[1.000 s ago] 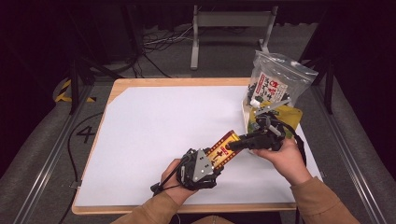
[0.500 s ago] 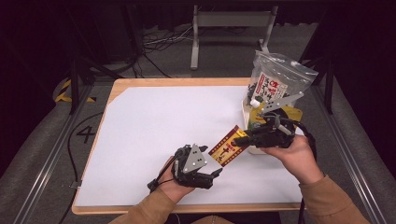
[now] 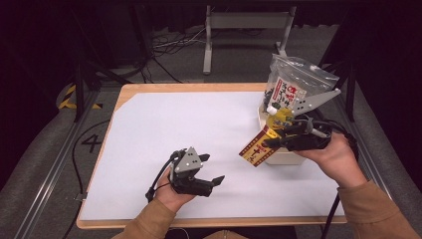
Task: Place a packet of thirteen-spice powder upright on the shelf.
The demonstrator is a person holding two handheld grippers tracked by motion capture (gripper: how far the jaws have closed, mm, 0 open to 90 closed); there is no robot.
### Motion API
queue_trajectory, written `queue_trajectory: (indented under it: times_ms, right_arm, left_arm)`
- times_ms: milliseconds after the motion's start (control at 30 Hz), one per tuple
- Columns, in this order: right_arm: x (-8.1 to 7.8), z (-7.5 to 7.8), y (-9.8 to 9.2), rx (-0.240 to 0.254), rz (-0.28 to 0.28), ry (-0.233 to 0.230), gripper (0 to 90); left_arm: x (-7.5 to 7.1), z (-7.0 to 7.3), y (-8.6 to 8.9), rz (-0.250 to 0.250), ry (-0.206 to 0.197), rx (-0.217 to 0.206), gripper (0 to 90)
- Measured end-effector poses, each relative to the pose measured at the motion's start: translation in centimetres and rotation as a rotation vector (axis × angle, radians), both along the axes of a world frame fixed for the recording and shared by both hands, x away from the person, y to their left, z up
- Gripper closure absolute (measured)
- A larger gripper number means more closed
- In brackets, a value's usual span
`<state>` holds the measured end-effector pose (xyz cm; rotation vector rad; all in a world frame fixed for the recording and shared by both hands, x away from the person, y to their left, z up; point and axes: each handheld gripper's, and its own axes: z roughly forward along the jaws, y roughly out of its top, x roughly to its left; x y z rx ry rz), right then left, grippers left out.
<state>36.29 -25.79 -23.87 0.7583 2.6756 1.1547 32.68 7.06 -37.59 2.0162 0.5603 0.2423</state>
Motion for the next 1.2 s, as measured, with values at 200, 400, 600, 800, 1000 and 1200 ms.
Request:
queue_trajectory:
  times_ms: [200, 400, 600, 800, 1000, 1200]
  right_arm:
    - [0.5, 0.8, -0.6, -0.072, 0.025, -0.062, 68.3]
    - [1.4, 1.3, -1.2, -0.117, 0.029, -0.059, 68.3]
    - [2.5, 1.6, -2.0, -0.143, 0.066, -0.036, 68.3]
    - [3.3, 2.0, -2.2, -0.189, 0.122, -0.063, 68.3]
    - [3.9, 2.3, -2.5, -0.237, 0.138, -0.07, 68.3]
    - [4.7, 2.3, -3.1, -0.266, 0.138, -0.065, 68.3]
  left_arm:
    - [0.3, 0.1, 1.7, 0.044, 0.005, 0.0, 21.7]
    - [0.3, 0.1, 3.3, 0.079, 0.011, 0.005, 21.7]
    - [0.2, 0.1, 4.8, 0.112, 0.006, 0.003, 21.8]
    - [0.2, 0.1, 6.3, 0.143, 0.008, -0.004, 22.0]
    - [0.2, 0.1, 7.3, 0.169, 0.01, -0.01, 21.9]
    - [0.4, -0.2, 7.5, 0.177, 0.011, -0.01, 21.8]
